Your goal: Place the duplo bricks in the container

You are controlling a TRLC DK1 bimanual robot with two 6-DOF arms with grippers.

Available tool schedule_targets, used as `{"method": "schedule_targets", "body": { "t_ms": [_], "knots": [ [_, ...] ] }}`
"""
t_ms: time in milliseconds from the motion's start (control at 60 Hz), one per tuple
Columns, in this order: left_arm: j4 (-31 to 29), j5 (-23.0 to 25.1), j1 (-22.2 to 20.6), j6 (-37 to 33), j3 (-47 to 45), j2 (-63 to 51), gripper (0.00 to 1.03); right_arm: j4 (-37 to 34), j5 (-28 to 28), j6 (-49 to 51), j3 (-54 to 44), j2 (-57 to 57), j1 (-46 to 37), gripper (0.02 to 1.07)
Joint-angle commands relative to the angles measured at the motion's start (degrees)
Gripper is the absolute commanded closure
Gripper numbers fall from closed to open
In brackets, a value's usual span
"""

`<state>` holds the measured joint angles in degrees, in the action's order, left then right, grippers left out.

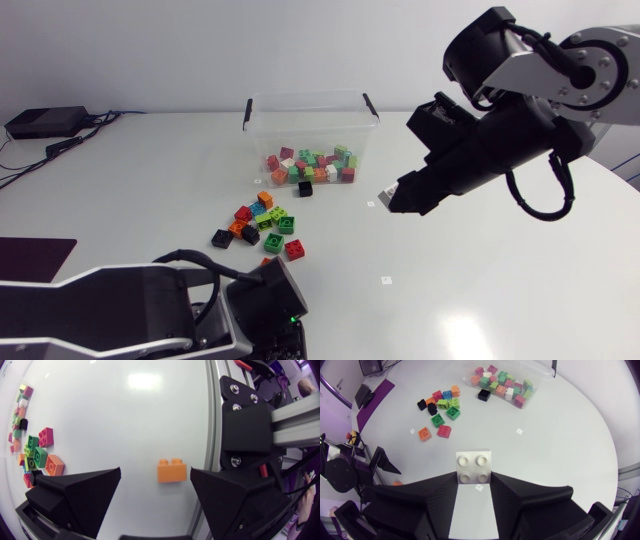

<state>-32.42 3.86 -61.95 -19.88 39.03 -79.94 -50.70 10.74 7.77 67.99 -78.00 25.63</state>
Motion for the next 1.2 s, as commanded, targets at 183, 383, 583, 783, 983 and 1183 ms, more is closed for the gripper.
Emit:
{"method": "schedule_targets", "body": {
  "t_ms": [183,383,583,783,983,1183],
  "knots": [
    [-3.1,0.4,-1.2,1.6,0.6,-3.1,0.08,-1.0,1.1,1.8,0.0,0.5,-1.5,0.66],
    [-5.2,0.4,-1.7,2.2,2.6,-5.7,0.14,-1.0,1.5,1.8,-0.7,0.9,-1.7,0.66],
    [-5.5,0.4,-1.8,2.8,4.3,-7.7,0.2,-1.0,1.5,1.5,-1.4,1.6,-1.7,0.66],
    [-4.8,1.2,-1.5,4.1,4.7,-8.5,0.28,-1.2,1.5,1.5,-1.4,2.3,-1.7,0.66],
    [-2.8,1.6,-1.2,5.0,4.4,-10.0,0.49,-0.5,1.6,1.5,1.0,1.4,-3.3,0.66],
    [-2.5,1.9,-0.6,5.4,3.6,-9.4,0.7,3.6,1.6,-0.5,5.0,-1.8,-3.6,0.66]
  ]
}}
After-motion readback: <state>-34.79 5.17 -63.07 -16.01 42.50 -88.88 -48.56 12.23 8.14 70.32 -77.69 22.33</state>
